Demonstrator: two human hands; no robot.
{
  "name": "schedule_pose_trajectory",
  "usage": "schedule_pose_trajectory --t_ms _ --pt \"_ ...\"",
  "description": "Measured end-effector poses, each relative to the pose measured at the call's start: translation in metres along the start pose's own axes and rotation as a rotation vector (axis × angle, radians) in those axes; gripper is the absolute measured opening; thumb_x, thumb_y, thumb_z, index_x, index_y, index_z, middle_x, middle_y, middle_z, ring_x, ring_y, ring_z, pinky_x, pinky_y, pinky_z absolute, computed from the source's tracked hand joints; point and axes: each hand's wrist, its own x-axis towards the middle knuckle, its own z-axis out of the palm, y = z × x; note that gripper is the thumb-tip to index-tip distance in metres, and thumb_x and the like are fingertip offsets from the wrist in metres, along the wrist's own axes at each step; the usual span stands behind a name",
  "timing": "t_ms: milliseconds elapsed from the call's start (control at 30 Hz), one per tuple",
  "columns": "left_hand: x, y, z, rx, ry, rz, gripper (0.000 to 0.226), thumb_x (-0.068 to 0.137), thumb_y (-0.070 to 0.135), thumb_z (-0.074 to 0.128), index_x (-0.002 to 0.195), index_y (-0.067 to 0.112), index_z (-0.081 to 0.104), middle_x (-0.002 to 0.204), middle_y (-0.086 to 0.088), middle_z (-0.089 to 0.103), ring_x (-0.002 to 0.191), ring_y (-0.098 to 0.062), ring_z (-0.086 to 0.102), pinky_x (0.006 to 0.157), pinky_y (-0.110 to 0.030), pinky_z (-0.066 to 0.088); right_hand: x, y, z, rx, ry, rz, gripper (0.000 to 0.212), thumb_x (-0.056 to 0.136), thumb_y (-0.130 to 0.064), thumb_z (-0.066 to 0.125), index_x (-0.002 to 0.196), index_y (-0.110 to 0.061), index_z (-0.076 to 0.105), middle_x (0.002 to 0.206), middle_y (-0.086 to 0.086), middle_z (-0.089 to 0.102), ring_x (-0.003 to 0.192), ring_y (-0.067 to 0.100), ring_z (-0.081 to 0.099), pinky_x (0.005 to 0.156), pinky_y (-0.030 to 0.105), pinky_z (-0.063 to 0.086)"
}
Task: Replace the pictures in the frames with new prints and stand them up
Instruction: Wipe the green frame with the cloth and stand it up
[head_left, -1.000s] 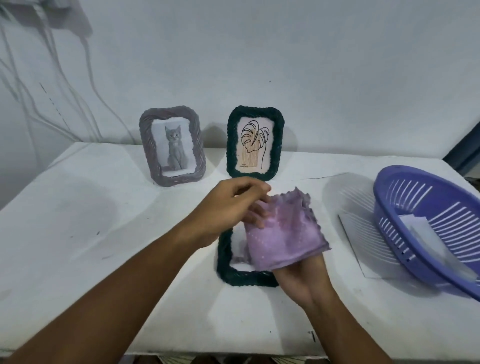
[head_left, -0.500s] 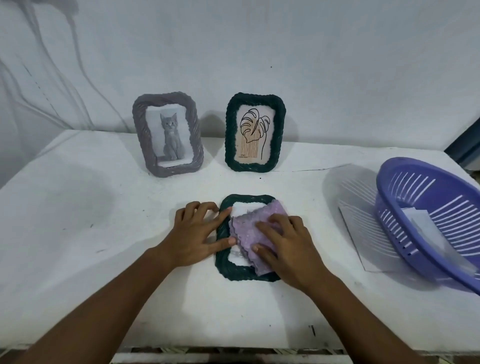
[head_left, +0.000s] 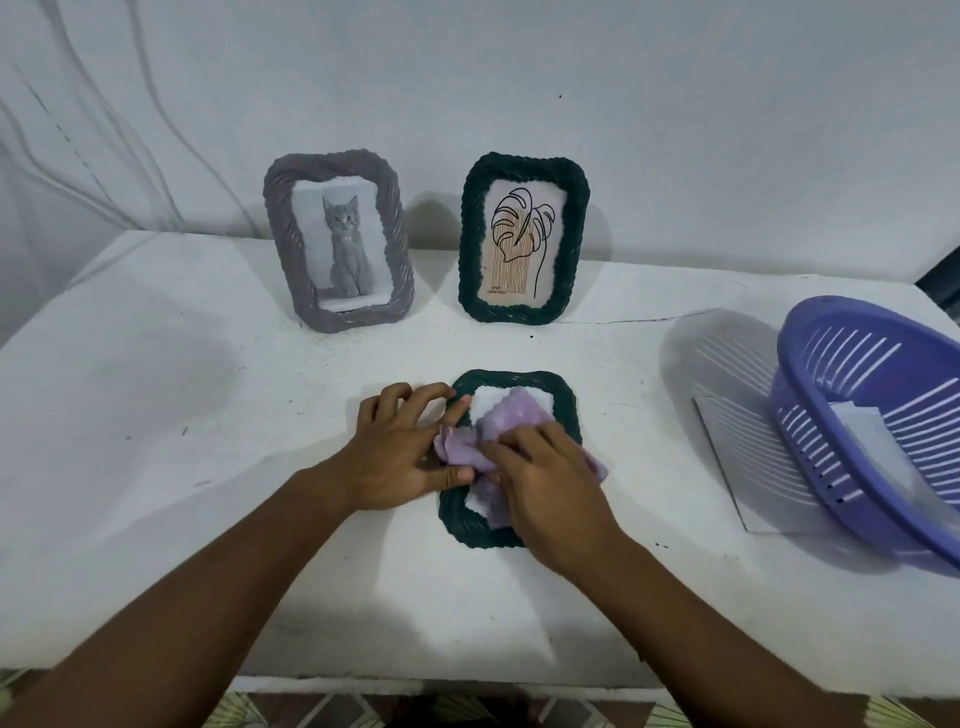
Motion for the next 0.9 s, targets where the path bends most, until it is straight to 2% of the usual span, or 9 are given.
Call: schedule_pose_trajectory --t_ms 67,133,200,367,467,533,600,767,900 --pt "0.000 -0.001 -0.001 0.013 -0.038 0.021 0.116 0.046 0.097 -0.009 0.148 0.042 0.003 0.152 0.014 0.004 0.132 -0.017 -0.002 0.108 -0.035 0.001 -0.018 0.006 -0.014 0.013 -0.052 -0.119 0.043 0.079 -0.020 0.042 0.116 -0.016 0.065 0.100 -0.001 0.065 0.091 0.024 0.055 0.084 0.035 0.051" --pt "-0.001 -0.003 -0.002 0.004 -0.069 0.031 0.116 0.045 0.097 -0.009 0.147 0.043 0.000 0.151 0.016 0.000 0.132 -0.015 -0.006 0.106 -0.033 -0.002 -0.018 0.026 -0.020 -0.002 -0.052 -0.124 0.039 0.078 -0.014 0.057 0.115 -0.017 0.067 0.104 -0.001 0.067 0.093 0.024 0.058 0.083 0.033 0.052" --pt "0.000 -0.003 -0.002 0.003 -0.077 0.023 0.118 0.044 0.097 -0.011 0.147 0.043 -0.001 0.151 0.017 -0.001 0.131 -0.014 -0.007 0.106 -0.032 -0.004 0.003 0.043 -0.018 -0.008 -0.086 -0.006 0.040 0.076 -0.009 0.069 0.115 -0.018 0.068 0.110 0.001 0.067 0.099 0.026 0.057 0.085 0.034 0.052" --pt "0.000 0.002 -0.003 -0.024 -0.083 -0.003 0.116 0.043 0.097 -0.009 0.146 0.046 0.004 0.153 0.013 -0.002 0.134 -0.018 -0.006 0.109 -0.039 -0.001 0.047 0.032 0.005 0.062 -0.114 0.170 0.040 0.086 -0.012 0.058 0.125 -0.017 0.061 0.119 0.006 0.060 0.115 0.028 0.047 0.096 0.038 0.042" --pt "0.000 0.002 -0.005 -0.066 -0.076 -0.019 0.106 0.051 0.094 0.014 0.146 0.046 0.013 0.154 0.013 0.004 0.136 -0.020 -0.003 0.109 -0.037 0.001 0.026 0.006 -0.002 0.117 -0.148 0.085 0.032 0.083 -0.011 0.059 0.114 -0.013 0.066 0.110 0.006 0.063 0.107 0.025 0.050 0.094 0.038 0.042" --pt "0.000 0.003 -0.004 -0.021 -0.054 -0.013 0.102 0.054 0.086 0.016 0.147 0.044 0.010 0.153 0.015 0.007 0.136 -0.024 0.001 0.109 -0.037 0.003 -0.002 -0.002 -0.021 0.159 -0.109 -0.016 0.026 0.083 -0.012 0.052 0.103 -0.012 0.069 0.099 0.003 0.066 0.096 0.019 0.053 0.088 0.034 0.046" --pt "0.000 0.002 -0.003 0.025 -0.052 0.007 0.110 0.050 0.093 0.009 0.148 0.042 0.004 0.153 0.014 0.004 0.136 -0.025 0.000 0.109 -0.038 0.002 -0.017 0.009 -0.035 0.141 -0.058 -0.138 0.033 0.083 -0.019 0.044 0.100 -0.015 0.071 0.096 -0.001 0.068 0.089 0.016 0.055 0.083 0.026 0.048" --pt "0.001 0.000 -0.001 -0.003 -0.072 -0.003 0.121 0.041 0.098 -0.012 0.147 0.043 0.000 0.151 0.016 -0.002 0.134 -0.019 -0.006 0.107 -0.036 -0.004 0.025 0.047 -0.010 0.171 0.009 0.179 0.031 0.089 -0.020 0.043 0.101 -0.026 0.070 0.106 -0.004 0.065 0.099 0.016 0.058 0.086 0.035 0.049" --pt "0.001 0.003 -0.002 -0.055 -0.079 -0.021 0.109 0.048 0.096 0.010 0.145 0.047 0.012 0.152 0.015 0.000 0.135 -0.018 -0.005 0.108 -0.035 -0.002 0.038 0.015 0.003 0.152 -0.056 0.170 0.038 0.084 -0.012 0.046 0.116 -0.006 0.066 0.106 0.012 0.067 0.103 0.032 0.056 0.093 0.039 0.046"
